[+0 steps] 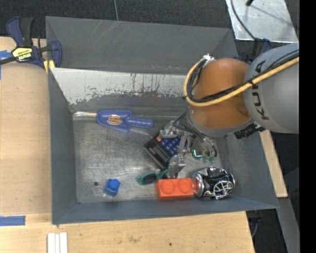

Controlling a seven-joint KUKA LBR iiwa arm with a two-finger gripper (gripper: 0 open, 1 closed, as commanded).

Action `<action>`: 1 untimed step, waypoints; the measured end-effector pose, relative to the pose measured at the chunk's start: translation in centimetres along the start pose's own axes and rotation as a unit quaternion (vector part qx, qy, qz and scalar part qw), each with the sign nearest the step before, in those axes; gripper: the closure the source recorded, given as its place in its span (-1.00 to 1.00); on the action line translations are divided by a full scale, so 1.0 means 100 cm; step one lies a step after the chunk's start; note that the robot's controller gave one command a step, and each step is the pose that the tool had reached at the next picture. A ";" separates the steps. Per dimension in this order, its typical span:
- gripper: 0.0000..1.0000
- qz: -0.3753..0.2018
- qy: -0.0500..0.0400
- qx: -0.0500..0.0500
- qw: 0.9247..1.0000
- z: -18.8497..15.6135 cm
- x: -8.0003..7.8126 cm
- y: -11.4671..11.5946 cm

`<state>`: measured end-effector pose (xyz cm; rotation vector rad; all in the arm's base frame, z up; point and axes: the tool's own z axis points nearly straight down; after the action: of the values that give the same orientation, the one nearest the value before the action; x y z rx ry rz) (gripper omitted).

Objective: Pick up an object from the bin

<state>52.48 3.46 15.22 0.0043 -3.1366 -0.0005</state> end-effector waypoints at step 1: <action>-1.00 0.000 -0.004 0.000 1.000 -0.004 -0.002 0.000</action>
Offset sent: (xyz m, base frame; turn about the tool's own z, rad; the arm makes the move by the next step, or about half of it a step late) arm 0.0241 0.0192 -0.0659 -0.4033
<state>52.67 3.45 15.59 0.0029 -3.1443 -0.0009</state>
